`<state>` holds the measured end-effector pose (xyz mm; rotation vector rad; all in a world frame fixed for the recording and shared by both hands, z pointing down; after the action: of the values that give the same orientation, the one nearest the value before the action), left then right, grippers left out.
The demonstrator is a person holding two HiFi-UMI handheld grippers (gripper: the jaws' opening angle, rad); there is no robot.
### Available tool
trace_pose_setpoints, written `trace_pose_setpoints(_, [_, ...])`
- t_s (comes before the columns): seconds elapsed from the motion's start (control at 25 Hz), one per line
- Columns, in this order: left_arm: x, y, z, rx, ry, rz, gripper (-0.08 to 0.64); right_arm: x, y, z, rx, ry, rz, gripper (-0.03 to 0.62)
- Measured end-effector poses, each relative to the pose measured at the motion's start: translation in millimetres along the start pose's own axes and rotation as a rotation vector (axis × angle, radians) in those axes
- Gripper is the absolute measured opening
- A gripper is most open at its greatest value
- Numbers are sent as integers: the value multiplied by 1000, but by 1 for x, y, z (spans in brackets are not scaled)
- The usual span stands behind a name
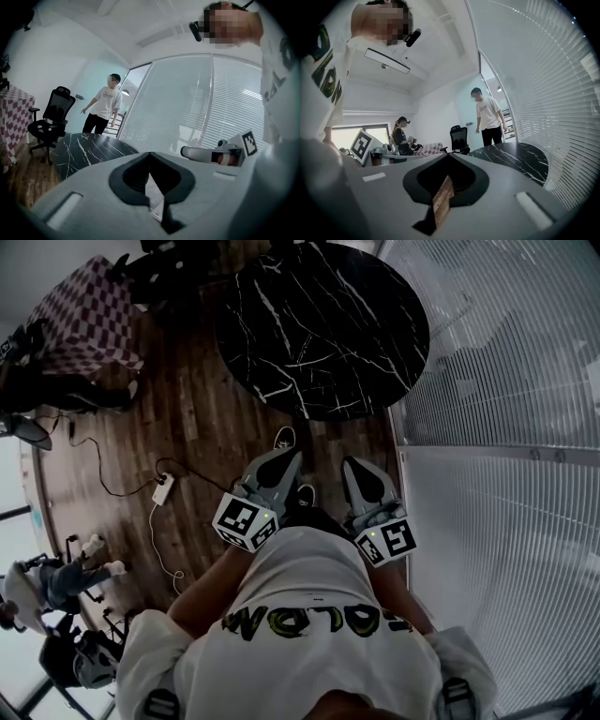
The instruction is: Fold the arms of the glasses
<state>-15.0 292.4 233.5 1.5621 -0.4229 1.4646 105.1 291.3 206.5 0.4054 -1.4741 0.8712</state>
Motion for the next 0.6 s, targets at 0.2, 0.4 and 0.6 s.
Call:
trace_pose_setpoints(0.2, [-11, 30, 24, 3, -2, -3, 2, -2, -17, 32, 10, 21, -6, 2])
trace_pose_setpoints(0.4, [-27, 70, 55, 18, 8, -11, 2, -9, -38, 79, 21, 47, -17, 2])
trace_pose_setpoints(0.6, [-48, 113, 81, 33, 19, -20, 2, -19, -54, 130, 36, 69, -28, 2])
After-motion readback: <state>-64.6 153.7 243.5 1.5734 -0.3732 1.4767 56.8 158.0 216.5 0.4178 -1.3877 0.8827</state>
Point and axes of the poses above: the fingertips, and each gripper's own axes: z forward along the fingers, y to its left, x out of its underside, the point moved 3 cm from there along -z, backward along the fingers, and after that the axes turned 3 degrees about -y, right-handed, at the moved point
